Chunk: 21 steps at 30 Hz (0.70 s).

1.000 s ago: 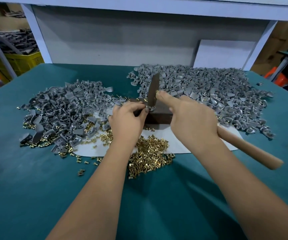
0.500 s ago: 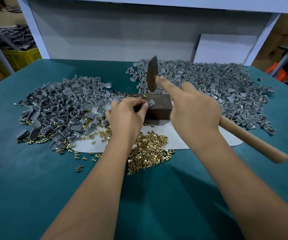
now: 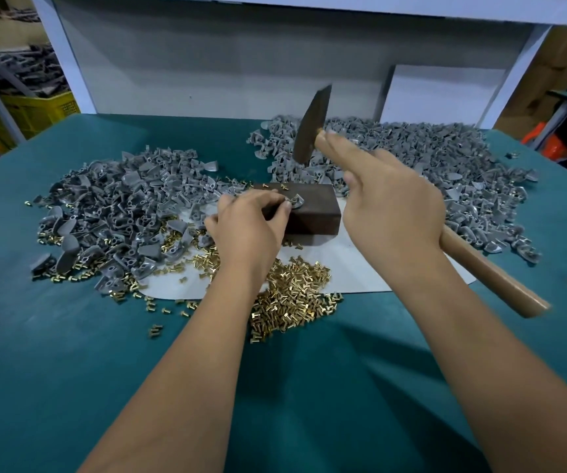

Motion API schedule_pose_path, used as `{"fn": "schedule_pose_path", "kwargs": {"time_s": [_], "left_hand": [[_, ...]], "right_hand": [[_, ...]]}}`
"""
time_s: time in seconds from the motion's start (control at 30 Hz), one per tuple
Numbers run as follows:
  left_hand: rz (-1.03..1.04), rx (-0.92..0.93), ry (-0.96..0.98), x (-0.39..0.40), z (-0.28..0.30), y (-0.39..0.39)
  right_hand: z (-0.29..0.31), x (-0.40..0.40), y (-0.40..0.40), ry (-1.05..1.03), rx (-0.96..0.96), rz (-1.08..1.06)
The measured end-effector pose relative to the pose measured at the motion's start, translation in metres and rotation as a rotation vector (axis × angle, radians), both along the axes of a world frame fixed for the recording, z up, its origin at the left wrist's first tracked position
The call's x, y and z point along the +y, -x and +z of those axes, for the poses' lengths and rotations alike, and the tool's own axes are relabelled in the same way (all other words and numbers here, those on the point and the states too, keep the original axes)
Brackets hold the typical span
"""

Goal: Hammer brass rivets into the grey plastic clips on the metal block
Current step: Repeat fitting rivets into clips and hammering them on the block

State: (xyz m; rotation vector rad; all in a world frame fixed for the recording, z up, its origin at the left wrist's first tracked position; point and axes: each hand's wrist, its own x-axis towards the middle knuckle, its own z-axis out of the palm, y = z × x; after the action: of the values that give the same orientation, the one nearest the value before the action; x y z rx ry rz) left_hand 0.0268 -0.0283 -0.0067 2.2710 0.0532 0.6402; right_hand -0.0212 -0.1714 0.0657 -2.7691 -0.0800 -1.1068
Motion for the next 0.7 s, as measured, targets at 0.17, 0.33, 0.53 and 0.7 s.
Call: {"fn": "schedule_pose_path", "kwargs": {"time_s": [0.17,0.33,0.53,0.7], "left_hand": [[0.004,0.029,-0.012,0.0,0.002,0.0],[-0.017,0.064,0.007,0.001,0.002,-0.001],[-0.014,-0.077,-0.006,0.003,0.007,0.002],[0.06,-0.387,-0.319,0.007,0.008,0.008]], "right_hand": [[-0.017,0.004,-0.002,-0.054,0.09,0.033],[-0.025,-0.011,-0.025,-0.322,0.288,-0.021],[-0.032,-0.03,-0.039,-0.548,0.394,-0.1],[-0.035,-0.033,-0.04,-0.575,0.378,-0.084]]}}
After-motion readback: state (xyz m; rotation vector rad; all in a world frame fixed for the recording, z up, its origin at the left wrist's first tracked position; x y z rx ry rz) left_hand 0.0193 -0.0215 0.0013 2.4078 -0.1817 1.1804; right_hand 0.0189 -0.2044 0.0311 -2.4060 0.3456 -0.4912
